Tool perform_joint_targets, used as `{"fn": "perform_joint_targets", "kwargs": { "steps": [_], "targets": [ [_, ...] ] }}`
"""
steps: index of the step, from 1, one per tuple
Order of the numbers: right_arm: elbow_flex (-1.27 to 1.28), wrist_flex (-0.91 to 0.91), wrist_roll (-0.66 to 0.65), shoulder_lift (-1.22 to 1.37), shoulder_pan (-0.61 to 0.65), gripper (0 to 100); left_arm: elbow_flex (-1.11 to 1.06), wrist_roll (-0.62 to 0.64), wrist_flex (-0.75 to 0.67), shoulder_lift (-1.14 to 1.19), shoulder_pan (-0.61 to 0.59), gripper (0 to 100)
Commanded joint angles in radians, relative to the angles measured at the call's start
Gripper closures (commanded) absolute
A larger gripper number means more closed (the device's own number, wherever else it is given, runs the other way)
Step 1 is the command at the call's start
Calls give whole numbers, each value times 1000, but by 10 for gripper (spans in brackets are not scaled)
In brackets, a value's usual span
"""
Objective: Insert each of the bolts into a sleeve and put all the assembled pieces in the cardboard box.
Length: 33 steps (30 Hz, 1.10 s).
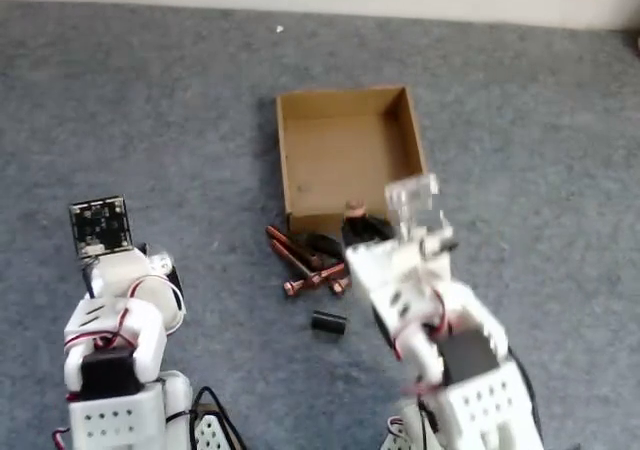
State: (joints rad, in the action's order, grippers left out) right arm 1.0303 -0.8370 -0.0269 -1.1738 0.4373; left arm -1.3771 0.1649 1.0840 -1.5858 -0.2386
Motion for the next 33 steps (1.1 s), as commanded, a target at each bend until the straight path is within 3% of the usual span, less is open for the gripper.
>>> {"fn": "perform_joint_targets", "kwargs": {
  "steps": [1, 12, 18, 23, 27, 33],
  "targets": [
    [-292, 5, 6, 308, -82, 993, -85, -23, -114, -5, -44, 980],
    [-888, 2, 6, 1081, -222, 990, -111, -23, -141, -5, -71, 980],
    [-1090, -1, 6, 1359, -249, 989, -111, -23, -141, -5, -71, 980],
    [-1175, -21, 6, 1455, -255, 943, -111, -23, -141, -5, -71, 980],
    [-1227, -145, 6, 1457, -251, 831, -111, -23, -140, -5, -71, 980],
    [-1366, -418, 6, 1400, -248, 829, -111, -23, -140, -5, -71, 980]
  ]
}}
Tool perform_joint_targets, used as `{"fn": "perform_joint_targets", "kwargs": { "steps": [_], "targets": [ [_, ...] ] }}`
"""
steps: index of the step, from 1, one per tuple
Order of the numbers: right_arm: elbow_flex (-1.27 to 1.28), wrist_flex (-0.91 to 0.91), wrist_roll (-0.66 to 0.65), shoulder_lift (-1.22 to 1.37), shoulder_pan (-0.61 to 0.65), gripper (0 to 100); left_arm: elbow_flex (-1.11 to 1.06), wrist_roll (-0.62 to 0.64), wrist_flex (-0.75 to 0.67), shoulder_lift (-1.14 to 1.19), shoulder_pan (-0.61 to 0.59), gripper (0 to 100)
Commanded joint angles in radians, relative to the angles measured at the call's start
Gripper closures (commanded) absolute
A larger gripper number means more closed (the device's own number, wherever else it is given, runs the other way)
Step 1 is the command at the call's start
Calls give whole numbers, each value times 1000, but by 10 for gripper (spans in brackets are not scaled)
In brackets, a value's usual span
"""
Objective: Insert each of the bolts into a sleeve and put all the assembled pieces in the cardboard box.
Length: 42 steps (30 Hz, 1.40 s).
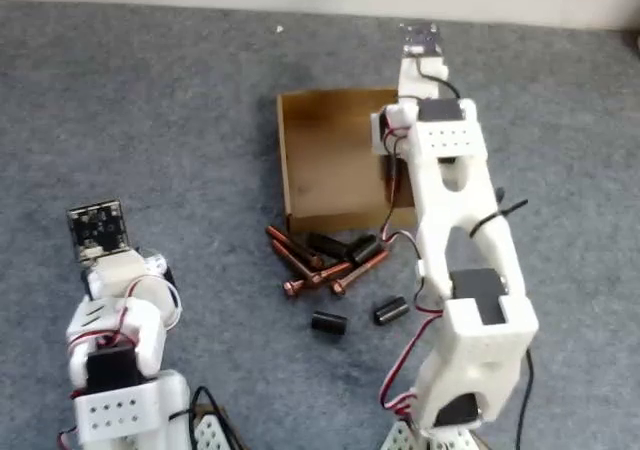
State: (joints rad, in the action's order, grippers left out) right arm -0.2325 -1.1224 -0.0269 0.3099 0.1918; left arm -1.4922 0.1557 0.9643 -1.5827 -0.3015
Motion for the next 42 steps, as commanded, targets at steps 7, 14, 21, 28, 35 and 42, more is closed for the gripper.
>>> {"fn": "perform_joint_targets", "kwargs": {
  "steps": [7, 14, 21, 28, 35, 42],
  "targets": [
    [-148, -444, 5, -197, 31, 829, 2, -14, -21, -8, -8, 980],
    [-139, -642, 5, -266, 81, 829, 2, -15, -21, -8, -8, 980],
    [205, -628, 14, -473, 133, 829, 2, -17, -21, -8, -10, 980],
    [638, -453, 157, -671, 140, 829, 2, -18, -21, -8, -10, 980],
    [952, -193, 365, -690, 168, 829, 2, -18, -21, -8, -10, 980],
    [1113, 47, 456, -688, 194, 829, 2, -18, -20, -8, -10, 980]
  ]
}}
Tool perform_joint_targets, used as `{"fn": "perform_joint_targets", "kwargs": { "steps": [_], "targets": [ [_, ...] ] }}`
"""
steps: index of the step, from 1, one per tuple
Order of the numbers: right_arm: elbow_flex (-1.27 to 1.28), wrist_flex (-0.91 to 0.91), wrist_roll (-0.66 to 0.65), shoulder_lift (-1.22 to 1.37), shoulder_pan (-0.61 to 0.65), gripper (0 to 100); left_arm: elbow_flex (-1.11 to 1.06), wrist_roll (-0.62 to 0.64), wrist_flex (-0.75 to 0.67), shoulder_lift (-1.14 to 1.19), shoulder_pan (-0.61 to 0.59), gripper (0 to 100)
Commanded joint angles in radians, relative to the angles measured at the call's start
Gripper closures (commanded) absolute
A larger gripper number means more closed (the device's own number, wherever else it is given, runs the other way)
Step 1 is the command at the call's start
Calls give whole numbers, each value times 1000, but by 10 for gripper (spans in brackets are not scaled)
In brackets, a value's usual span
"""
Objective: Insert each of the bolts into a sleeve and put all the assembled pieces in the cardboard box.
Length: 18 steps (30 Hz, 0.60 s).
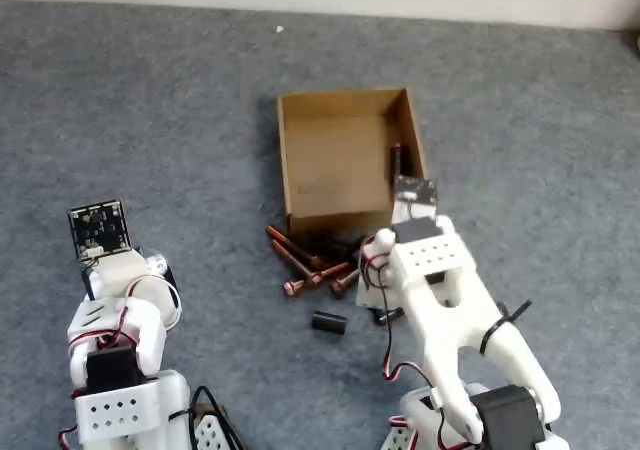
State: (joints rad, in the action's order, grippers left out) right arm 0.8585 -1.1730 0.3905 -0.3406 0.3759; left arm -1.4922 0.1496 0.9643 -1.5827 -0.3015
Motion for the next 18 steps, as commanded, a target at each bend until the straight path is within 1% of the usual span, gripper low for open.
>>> {"fn": "perform_joint_targets", "kwargs": {
  "steps": [1, 7, 12, 18],
  "targets": [
    [33, 124, 48, -36, 7, 829, 2, -12, -20, -8, -10, 980],
    [102, 213, 69, -36, 4, 829, 2, -12, -18, -8, -10, 980],
    [114, 217, 69, -36, 4, 834, 2, -12, -18, -8, -10, 980],
    [122, 216, 60, -38, 4, 963, 2, -12, -18, -8, -10, 980]
  ]
}}
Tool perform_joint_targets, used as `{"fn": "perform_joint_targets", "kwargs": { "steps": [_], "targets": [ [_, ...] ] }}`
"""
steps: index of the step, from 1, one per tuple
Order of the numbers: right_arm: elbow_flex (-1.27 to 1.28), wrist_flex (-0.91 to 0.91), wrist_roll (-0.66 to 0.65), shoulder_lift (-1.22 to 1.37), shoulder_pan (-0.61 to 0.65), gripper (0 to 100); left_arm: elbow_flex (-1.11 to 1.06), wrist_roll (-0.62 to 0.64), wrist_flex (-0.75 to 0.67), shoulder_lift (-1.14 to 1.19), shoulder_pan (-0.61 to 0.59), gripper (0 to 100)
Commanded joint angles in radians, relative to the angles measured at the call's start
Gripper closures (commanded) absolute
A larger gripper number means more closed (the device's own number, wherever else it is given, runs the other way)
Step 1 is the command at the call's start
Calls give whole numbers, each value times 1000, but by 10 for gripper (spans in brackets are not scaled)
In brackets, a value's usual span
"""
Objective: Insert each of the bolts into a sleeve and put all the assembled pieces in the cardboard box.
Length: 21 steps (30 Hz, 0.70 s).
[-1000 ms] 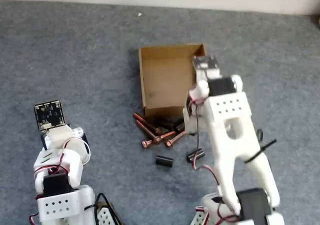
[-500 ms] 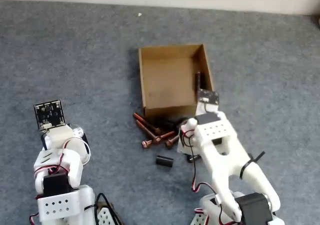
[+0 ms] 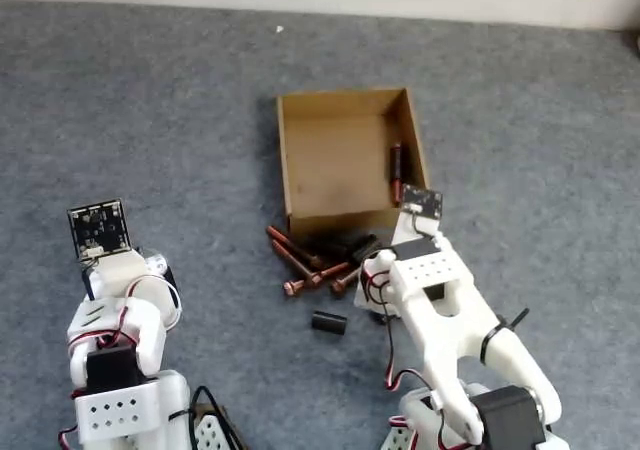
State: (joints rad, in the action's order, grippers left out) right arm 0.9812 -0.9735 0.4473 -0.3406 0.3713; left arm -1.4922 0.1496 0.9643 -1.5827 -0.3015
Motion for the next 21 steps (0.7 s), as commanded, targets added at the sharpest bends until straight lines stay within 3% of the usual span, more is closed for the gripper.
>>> {"fn": "perform_joint_targets", "kwargs": {
  "steps": [1, 10, 15, 21],
  "targets": [
    [-2, 15, -11, -45, 8, 980, 1, -12, -18, -8, -10, 980],
    [-179, -234, -112, -142, -12, 994, 4, -12, -18, -8, -5, 978],
    [-213, -248, -109, -323, -61, 994, 13, -15, -18, -8, -2, 974],
    [-180, -246, -109, -489, -145, 994, 85, -230, 84, 1, 85, 897]
  ]
}}
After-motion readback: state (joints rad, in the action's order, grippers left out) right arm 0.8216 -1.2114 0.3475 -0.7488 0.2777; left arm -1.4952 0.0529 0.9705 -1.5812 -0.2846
